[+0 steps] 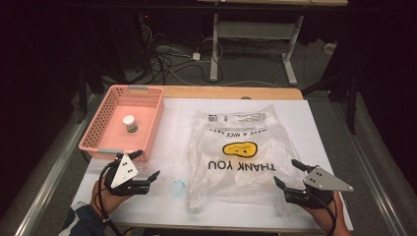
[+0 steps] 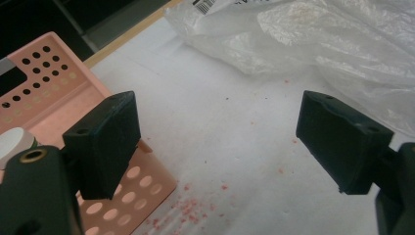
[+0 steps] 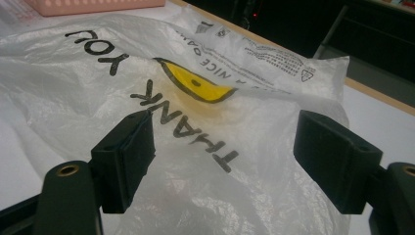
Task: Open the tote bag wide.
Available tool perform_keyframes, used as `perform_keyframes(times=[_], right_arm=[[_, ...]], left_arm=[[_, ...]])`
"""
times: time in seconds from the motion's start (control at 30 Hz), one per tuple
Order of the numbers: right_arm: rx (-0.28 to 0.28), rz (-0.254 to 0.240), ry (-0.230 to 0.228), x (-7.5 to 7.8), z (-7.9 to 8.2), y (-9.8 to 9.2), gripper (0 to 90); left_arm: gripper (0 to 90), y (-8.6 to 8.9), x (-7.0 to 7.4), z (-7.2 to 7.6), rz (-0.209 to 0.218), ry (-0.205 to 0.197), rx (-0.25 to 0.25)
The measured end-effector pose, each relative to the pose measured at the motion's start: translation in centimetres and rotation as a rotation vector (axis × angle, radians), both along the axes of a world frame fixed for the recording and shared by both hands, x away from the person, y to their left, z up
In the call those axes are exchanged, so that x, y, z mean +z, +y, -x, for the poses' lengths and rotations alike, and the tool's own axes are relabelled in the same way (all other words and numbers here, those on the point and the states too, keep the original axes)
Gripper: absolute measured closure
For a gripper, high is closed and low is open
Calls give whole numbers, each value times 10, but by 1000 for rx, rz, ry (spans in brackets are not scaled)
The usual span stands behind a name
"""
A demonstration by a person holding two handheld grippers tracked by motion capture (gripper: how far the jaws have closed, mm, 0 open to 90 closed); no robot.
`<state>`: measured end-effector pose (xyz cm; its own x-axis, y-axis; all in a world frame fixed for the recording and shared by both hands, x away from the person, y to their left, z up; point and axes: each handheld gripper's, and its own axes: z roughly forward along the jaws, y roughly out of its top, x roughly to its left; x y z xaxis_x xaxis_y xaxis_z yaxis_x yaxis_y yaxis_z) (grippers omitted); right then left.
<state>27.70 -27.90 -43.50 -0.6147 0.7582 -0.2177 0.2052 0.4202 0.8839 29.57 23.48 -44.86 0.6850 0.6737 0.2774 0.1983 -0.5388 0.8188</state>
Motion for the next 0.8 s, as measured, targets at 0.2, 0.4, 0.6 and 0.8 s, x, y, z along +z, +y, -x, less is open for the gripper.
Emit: perform_keyframes(times=[0.2,0.4,0.6,0.8], right_arm=[[-4,5,8,0,-3,1,278],[-5,25,-4,9,-14,-1,337],[-21,32,12,35,-60,-19,436],[-96,92,123,44,-144,-23,485]], left_arm=[[169,-5,0,5,-9,-7,-24],[169,-8,-2,7,-26,-5,-44],[169,-4,0,6,-18,-7,-23],[169,-3,0,2,-11,-9,-17]])
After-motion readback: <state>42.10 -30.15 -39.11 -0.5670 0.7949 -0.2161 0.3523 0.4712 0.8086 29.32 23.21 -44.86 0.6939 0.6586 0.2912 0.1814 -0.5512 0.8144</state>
